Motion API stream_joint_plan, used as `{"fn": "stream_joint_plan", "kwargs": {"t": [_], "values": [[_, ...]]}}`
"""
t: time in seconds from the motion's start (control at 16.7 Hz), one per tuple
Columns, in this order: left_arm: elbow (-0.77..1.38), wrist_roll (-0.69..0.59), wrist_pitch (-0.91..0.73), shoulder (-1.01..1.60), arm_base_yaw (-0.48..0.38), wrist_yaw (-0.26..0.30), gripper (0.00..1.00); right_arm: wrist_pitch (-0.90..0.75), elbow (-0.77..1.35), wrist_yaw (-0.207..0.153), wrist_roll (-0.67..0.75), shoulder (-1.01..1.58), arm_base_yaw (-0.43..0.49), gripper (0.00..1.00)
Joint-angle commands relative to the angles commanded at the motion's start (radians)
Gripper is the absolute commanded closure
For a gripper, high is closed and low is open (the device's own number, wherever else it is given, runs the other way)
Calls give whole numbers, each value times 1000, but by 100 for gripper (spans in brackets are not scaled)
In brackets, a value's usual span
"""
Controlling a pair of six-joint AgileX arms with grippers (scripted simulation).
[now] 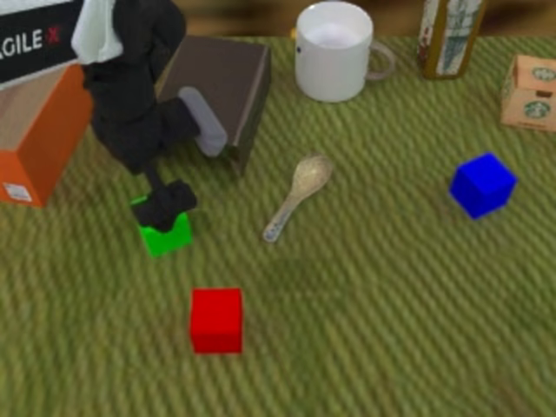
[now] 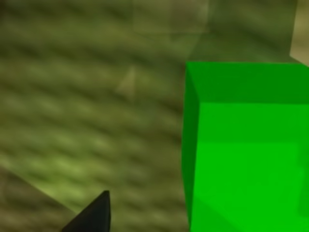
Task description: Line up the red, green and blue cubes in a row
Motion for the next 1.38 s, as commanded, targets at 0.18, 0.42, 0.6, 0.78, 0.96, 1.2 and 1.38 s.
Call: {"fn": "stream_joint_plan", "kwargs": {"t": [0.18,0.42,0.6,0.78,0.96,1.2,1.38], "values": [[-79,2,141,47,1,0,0,0,0,0,0,0,0,0],[-138,4,229,87,1,1,0,0,0,0,0,0,0,0],[-138,4,229,87,1,1,0,0,0,0,0,0,0,0],[-138,4,229,87,1,1,23,0,0,0,0,0,0,0],[-138,4,229,87,1,1,45,0,0,0,0,0,0,0],[-138,4,229,87,1,1,75,0,0,0,0,0,0,0],[-138,4,229,87,1,1,98,0,0,0,0,0,0,0]]}}
